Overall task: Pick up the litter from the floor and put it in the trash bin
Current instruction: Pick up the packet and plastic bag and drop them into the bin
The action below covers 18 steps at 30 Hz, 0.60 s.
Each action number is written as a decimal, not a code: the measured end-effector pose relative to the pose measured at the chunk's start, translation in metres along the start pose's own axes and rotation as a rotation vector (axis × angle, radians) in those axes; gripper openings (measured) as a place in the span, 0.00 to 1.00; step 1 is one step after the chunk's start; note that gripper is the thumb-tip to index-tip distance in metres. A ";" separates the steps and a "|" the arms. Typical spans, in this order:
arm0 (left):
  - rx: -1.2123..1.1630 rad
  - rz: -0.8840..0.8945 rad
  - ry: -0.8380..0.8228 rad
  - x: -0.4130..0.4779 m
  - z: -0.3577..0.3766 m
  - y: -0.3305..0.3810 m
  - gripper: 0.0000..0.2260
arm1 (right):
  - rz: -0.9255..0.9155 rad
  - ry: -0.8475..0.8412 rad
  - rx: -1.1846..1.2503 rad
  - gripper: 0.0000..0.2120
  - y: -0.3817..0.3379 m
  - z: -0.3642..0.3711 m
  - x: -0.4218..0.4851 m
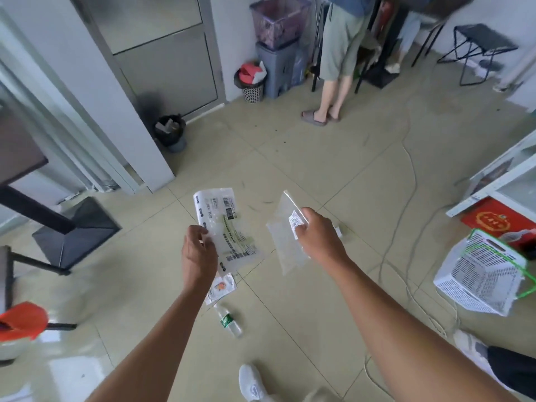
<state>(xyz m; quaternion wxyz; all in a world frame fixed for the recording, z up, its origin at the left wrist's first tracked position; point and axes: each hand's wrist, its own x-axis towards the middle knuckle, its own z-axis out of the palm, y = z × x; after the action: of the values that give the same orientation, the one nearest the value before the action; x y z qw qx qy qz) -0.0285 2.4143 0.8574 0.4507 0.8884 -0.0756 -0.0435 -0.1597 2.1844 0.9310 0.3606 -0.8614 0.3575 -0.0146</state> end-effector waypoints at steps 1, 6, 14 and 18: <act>0.013 0.002 -0.006 0.020 -0.003 0.003 0.06 | -0.006 0.005 0.010 0.05 -0.010 -0.001 0.014; 0.061 -0.003 -0.071 0.112 0.010 0.026 0.11 | -0.026 0.018 -0.006 0.06 -0.037 -0.012 0.102; 0.057 -0.124 -0.050 0.268 0.070 0.056 0.15 | -0.091 -0.083 0.010 0.01 -0.075 -0.014 0.309; 0.124 -0.124 -0.017 0.347 0.082 0.071 0.15 | -0.108 -0.158 -0.072 0.03 -0.115 -0.009 0.407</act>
<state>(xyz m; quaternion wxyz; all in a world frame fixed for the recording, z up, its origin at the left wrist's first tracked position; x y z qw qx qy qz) 0.2946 2.2474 0.8630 0.3908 0.9171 -0.0267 -0.0740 0.2099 1.9794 0.9157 0.3551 -0.8903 0.2812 0.0466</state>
